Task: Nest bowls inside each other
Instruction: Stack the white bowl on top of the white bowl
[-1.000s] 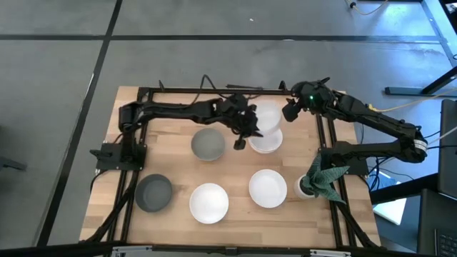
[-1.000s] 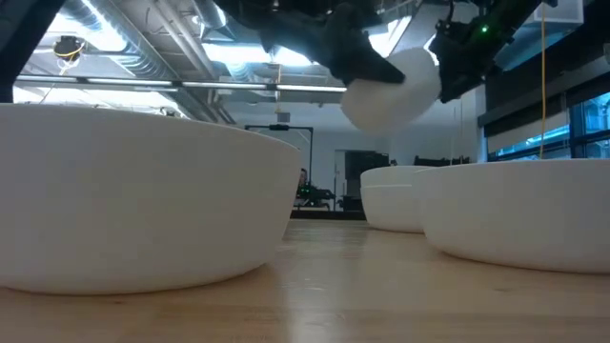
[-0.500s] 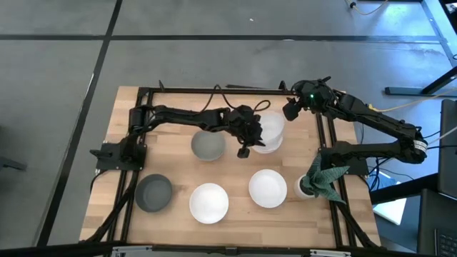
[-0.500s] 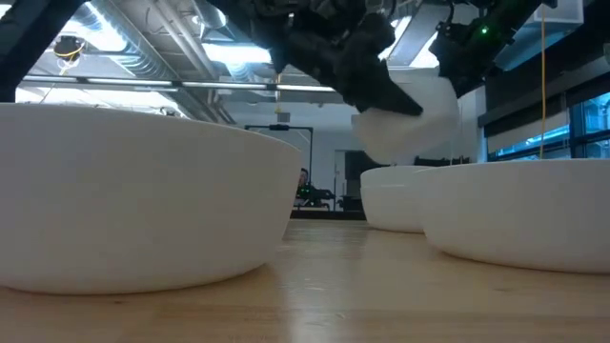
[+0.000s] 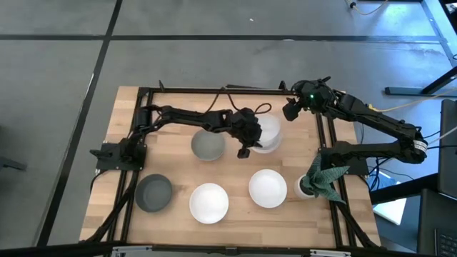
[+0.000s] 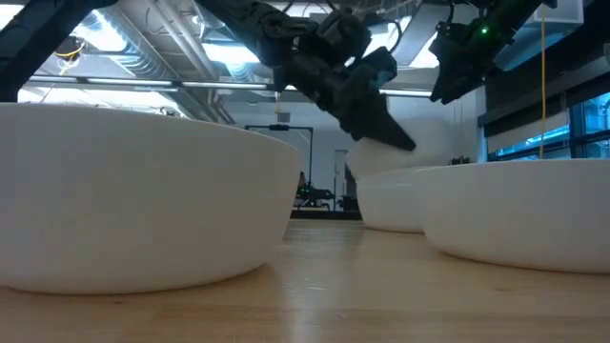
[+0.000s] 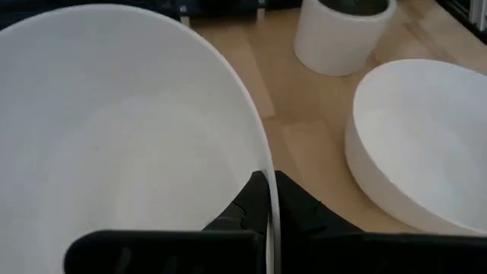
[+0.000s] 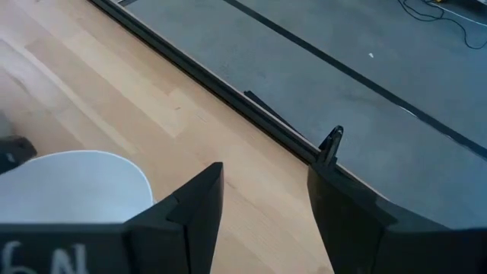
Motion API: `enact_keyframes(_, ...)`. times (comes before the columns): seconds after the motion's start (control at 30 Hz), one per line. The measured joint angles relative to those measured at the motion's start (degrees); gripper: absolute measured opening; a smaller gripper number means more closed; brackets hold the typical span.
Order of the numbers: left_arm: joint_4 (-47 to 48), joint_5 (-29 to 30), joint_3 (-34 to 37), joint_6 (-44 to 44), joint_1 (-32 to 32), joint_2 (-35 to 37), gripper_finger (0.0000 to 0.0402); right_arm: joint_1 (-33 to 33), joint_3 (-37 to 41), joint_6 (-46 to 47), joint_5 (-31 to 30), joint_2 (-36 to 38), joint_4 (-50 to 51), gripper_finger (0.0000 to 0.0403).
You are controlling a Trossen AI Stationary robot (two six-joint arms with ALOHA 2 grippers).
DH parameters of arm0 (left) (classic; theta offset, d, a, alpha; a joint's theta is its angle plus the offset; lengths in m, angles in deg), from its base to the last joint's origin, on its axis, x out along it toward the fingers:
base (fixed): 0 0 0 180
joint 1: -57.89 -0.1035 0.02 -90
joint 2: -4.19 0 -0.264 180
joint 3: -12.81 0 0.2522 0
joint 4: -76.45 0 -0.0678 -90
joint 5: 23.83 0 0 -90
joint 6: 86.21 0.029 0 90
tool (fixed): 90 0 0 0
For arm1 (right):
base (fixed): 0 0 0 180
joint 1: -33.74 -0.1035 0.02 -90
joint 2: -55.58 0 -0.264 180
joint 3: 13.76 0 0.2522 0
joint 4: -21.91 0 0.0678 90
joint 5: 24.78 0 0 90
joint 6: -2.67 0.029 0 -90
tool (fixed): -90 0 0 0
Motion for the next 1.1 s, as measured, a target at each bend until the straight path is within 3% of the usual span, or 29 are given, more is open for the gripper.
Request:
enact_keyframes(0.4, 6.1, 2.0, 0.0, 0.3, -0.1, -0.9, 0.0008, 0.0, 0.0, 0.0, 0.0, 0.0, 0.0, 0.0193)
enact_keyframes(0.93, 4.3, 0.7, 0.0, 0.5, -0.2, -0.8, 0.0073, 0.0, 0.0, 0.0, 1.0, 0.0, 0.0, 0.0193)
enact_keyframes(1.1, 3.2, 0.8, 0.0, 0.5, -0.2, -0.8, 0.0109, 0.0, 0.0, 0.0, 1.0, 0.0, 0.0, 0.0193)
